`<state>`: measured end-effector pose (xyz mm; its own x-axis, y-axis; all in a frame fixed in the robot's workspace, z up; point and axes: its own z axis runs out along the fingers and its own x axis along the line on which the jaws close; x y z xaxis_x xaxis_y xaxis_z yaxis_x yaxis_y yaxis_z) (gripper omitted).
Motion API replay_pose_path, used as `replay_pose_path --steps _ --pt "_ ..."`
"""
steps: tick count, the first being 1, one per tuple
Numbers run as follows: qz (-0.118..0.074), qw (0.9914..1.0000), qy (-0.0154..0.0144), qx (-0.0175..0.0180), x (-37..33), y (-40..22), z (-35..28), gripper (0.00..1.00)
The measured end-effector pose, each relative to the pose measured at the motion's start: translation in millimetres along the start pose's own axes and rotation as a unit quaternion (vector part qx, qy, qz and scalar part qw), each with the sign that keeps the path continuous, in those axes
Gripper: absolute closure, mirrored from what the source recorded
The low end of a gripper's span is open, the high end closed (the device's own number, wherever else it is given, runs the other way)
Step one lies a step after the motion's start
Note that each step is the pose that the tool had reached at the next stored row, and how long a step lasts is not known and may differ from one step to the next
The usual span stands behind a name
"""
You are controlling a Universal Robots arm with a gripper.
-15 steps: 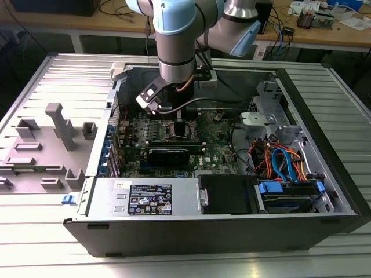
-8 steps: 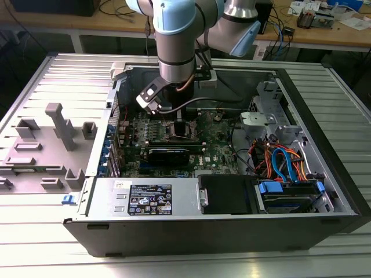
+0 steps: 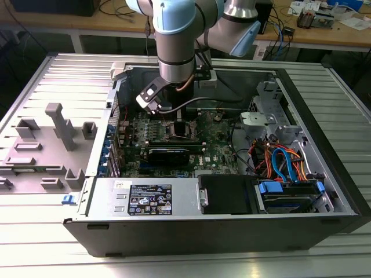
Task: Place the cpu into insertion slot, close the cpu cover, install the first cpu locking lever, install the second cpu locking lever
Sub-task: 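Place the cpu into insertion slot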
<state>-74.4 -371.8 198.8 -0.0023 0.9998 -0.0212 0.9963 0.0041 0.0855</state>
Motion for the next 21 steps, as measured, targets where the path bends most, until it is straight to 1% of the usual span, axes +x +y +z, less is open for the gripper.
replay_pose_path --steps 5,11,13,14,18,21 --pt "0.003 1.0 -0.0003 0.0001 0.1 -0.3 2.5 0.45" --pt "0.003 1.0 -0.0002 0.0 0.1 -0.3 2.9 0.45" --pt "0.003 1.0 0.0001 -0.0001 0.2 -0.3 3.1 0.45" --pt "0.003 1.0 0.0002 -0.0001 0.3 -0.2 3.2 0.38" --pt "0.003 1.0 -0.0001 0.0 0.2 -0.3 3.2 0.38" --pt "0.003 1.0 0.0004 -0.0001 0.2 -0.2 2.3 0.38"
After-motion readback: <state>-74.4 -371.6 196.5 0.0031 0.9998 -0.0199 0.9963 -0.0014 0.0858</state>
